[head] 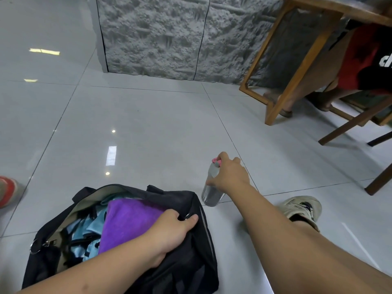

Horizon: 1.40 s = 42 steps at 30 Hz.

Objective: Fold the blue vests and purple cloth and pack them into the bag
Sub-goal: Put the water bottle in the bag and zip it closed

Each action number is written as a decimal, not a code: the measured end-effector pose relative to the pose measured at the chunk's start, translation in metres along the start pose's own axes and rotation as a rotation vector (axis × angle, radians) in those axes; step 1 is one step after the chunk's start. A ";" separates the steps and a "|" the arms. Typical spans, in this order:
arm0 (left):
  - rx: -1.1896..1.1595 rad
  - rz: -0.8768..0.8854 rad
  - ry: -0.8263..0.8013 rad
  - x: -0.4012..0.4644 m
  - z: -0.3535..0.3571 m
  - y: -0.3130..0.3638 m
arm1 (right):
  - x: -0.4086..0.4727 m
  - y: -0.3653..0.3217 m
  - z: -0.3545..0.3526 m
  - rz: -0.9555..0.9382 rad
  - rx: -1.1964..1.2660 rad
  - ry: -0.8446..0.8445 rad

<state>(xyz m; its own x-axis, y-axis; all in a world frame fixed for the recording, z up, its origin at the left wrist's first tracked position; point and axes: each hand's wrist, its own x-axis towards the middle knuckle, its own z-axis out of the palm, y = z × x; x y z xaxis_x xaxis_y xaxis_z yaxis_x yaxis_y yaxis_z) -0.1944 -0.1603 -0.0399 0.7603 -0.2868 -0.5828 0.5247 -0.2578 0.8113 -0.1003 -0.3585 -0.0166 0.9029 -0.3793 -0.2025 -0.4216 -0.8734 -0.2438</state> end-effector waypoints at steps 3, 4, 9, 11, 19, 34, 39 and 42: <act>-0.015 0.024 0.000 0.009 -0.002 0.005 | -0.004 -0.002 0.002 -0.005 0.019 -0.017; -0.024 0.030 -0.005 0.011 -0.002 0.007 | -0.007 -0.002 0.003 -0.008 0.024 -0.017; -0.026 0.045 0.042 0.025 -0.005 0.014 | -0.026 0.004 -0.001 -0.023 0.109 0.004; -0.016 0.046 0.066 0.030 -0.006 0.014 | -0.033 0.007 -0.013 -0.046 0.138 0.056; 0.285 0.098 0.446 0.030 0.001 0.029 | -0.069 -0.019 -0.097 -0.299 0.438 0.167; 0.145 0.153 0.446 0.026 -0.016 0.024 | -0.100 -0.037 -0.052 -0.367 0.135 -0.021; 0.060 0.180 0.314 0.022 -0.019 0.029 | -0.103 -0.042 -0.032 -0.415 -0.015 -0.177; 0.043 0.192 0.228 0.021 -0.023 0.035 | -0.100 -0.039 -0.025 -0.370 -0.067 -0.224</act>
<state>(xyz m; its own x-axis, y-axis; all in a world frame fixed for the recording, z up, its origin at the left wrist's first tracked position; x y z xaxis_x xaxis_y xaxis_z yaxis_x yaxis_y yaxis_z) -0.1514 -0.1538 -0.0225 0.9130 -0.1205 -0.3896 0.3499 -0.2594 0.9002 -0.1723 -0.2943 0.0368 0.9483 0.0324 -0.3157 -0.0599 -0.9587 -0.2781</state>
